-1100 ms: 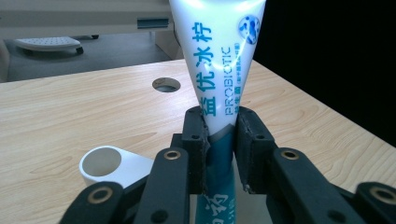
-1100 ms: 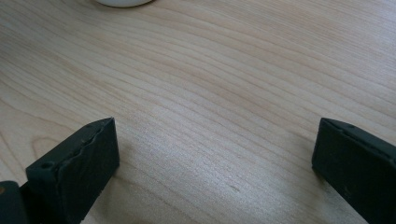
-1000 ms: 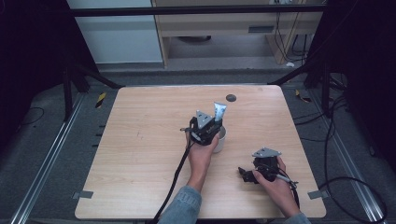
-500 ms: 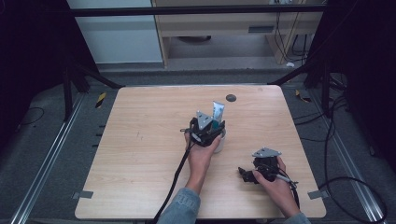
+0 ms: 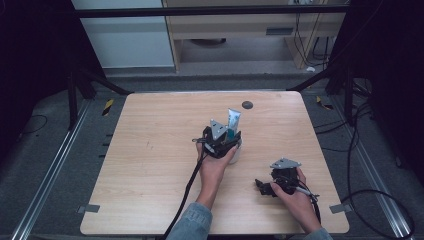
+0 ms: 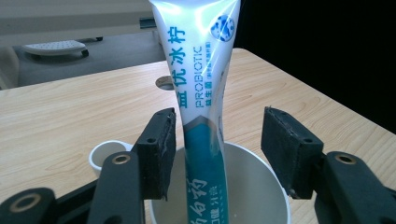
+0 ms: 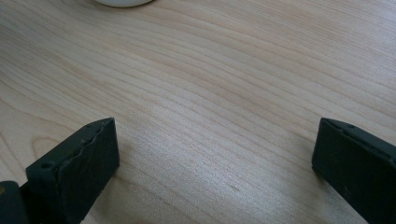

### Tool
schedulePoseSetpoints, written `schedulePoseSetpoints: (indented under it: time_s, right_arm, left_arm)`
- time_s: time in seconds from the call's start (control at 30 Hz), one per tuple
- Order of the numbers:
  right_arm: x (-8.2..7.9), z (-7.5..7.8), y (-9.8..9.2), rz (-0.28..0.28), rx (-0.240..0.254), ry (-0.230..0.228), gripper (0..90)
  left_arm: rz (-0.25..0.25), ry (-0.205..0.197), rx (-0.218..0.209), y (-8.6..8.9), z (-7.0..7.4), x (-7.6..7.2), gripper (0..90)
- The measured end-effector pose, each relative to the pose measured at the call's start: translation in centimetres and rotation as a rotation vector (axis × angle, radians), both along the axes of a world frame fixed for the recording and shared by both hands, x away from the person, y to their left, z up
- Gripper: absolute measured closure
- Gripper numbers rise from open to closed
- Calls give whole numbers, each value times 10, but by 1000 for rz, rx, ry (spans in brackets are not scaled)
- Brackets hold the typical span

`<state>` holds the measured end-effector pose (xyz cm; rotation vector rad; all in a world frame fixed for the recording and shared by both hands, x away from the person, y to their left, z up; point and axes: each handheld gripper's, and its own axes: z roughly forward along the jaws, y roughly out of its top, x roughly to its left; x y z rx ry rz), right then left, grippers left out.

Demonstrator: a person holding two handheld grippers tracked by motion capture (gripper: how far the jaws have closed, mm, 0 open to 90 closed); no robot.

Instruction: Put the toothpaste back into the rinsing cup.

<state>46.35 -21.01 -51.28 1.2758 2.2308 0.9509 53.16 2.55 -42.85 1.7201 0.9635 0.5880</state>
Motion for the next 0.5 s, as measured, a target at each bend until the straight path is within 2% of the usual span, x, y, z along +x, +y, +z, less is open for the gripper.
schedulePoseSetpoints:
  time_s: [0.17,0.27,0.5]
  right_arm:
    - [0,0,0,0,0,0,9]
    - [0,0,0,0,0,0,9]
    - [0,0,0,1,0,-1,9]
  left_arm:
    - [-10,5,-1,2,2,-3,397]
    - [-14,-9,15,2,3,-6,377]
    - [-34,2,38,6,9,-13,335]
